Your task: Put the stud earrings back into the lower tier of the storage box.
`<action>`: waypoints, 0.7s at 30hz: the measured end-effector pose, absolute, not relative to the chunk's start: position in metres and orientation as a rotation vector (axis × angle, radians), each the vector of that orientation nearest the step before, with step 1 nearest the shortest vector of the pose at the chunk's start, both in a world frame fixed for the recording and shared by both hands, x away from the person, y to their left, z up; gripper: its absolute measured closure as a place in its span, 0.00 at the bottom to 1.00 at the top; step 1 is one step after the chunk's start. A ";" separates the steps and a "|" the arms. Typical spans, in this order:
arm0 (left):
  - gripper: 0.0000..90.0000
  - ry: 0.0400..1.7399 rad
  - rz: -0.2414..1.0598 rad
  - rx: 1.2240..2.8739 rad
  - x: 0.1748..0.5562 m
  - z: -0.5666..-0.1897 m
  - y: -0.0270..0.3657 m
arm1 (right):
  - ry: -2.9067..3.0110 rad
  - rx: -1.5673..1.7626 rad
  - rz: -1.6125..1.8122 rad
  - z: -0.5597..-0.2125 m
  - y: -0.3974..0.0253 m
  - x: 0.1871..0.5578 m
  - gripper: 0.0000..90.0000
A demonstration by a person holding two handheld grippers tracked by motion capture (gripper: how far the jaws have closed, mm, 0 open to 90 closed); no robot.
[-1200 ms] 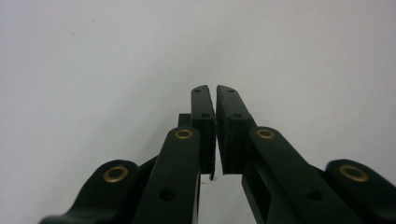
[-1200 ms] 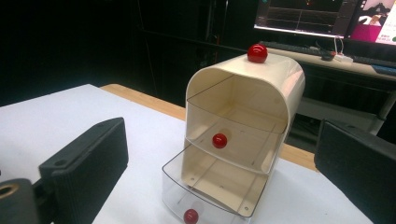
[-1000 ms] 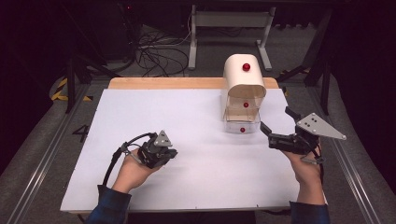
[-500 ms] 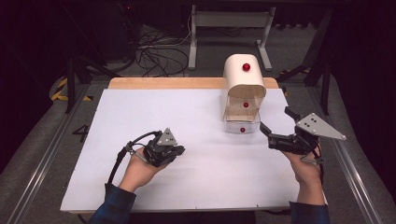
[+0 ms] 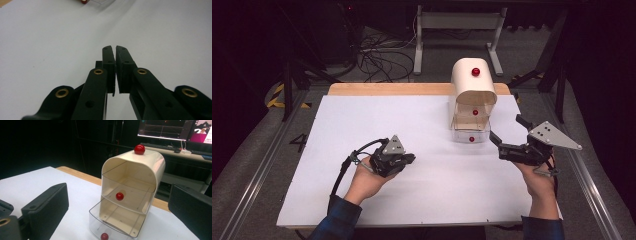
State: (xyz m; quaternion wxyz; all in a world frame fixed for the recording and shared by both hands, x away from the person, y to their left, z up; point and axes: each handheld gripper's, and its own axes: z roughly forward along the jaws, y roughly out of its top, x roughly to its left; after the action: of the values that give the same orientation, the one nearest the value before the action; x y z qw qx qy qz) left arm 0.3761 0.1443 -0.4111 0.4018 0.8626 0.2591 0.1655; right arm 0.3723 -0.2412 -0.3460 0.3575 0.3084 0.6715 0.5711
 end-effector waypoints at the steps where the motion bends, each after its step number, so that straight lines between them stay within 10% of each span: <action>1: 0.96 0.654 0.415 2.176 0.377 -0.410 0.144 | 1.733 0.796 1.475 -0.346 -0.241 0.372 0.04; 21: 0.96 0.598 0.437 2.094 0.383 -0.398 0.120 | 1.725 0.796 1.492 -0.345 -0.243 0.371 0.04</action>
State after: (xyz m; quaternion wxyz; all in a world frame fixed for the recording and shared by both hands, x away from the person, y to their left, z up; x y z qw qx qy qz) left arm 0.3828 0.1200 -0.3984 0.4444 0.8446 0.2412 0.1761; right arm 0.3710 -0.2428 -0.3452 0.3552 0.3080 0.6676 0.5772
